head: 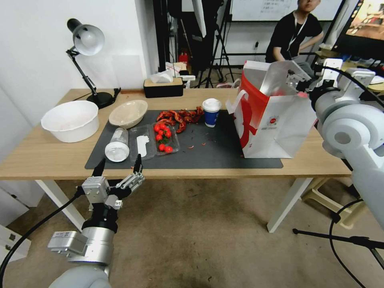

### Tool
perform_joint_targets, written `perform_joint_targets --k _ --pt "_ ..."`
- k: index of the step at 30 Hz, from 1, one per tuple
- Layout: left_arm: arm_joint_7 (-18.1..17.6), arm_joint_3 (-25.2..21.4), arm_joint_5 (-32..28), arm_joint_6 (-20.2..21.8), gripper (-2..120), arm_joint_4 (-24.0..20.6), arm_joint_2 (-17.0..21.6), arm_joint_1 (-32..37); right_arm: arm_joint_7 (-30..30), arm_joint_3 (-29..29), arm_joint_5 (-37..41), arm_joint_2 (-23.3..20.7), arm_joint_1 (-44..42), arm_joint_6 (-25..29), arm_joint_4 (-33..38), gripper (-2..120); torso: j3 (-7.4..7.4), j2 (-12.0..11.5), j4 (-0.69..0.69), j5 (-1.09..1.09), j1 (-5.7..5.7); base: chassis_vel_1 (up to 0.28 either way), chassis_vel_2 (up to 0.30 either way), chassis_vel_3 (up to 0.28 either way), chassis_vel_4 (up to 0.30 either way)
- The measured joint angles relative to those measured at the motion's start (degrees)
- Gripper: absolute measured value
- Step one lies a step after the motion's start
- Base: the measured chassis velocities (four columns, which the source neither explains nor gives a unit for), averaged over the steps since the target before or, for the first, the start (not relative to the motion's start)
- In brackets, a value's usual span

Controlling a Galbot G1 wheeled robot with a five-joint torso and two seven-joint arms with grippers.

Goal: Pick up the trash from the table and place it into the takeout bag.

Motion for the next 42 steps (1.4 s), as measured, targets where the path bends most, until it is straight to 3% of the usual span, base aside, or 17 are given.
perform_joint_targets --k 2,11,19,25,34,37,42 --pt "0.1 0.0 0.0 0.0 100 0.0 -0.1 0.0 -0.5 0.0 -0.4 0.2 -0.4 0.5 0.5 99 0.00 0.0 0.00 0.00 0.00 0.000 0.000 0.000 0.000" --pt "0.1 -0.1 0.1 0.0 100 -0.1 -0.2 0.1 -3.2 -0.1 -1.8 0.3 -1.2 3.0 1.5 100 0.00 0.0 0.00 0.00 0.00 0.000 0.000 0.000 0.000" --pt "0.2 -0.2 0.1 0.0 100 -0.1 -0.3 0.1 -13.6 0.6 -9.6 0.0 -6.3 13.3 5.1 100 0.00 0.0 0.00 0.00 0.00 0.000 0.000 0.000 0.000" --pt "0.3 -0.1 0.1 -0.3 100 0.3 -0.2 -0.1 -24.6 5.2 -18.8 -0.1 -20.5 25.0 10.2 100 -0.01 0.0 -0.03 0.02 0.00 0.000 0.000 0.000 0.000" --pt "0.4 0.2 0.1 -0.5 100 0.8 -0.2 -0.2 -29.5 10.3 -25.0 2.7 -35.1 33.6 12.9 100 0.00 0.0 0.01 0.01 0.00 0.000 0.000 0.000 0.000" --pt "0.4 0.1 0.1 -0.6 100 0.9 0.0 -0.2 -32.6 11.9 -30.9 7.1 -45.1 40.6 11.8 100 -0.01 0.0 -0.01 0.01 0.00 0.000 0.000 0.000 0.000" --pt "0.4 0.2 0.1 -0.6 100 1.2 0.0 -0.3 -34.9 11.0 -38.5 13.3 -52.6 47.0 8.8 100 0.00 0.0 -0.01 0.02 0.00 0.000 0.000 0.000 0.000"
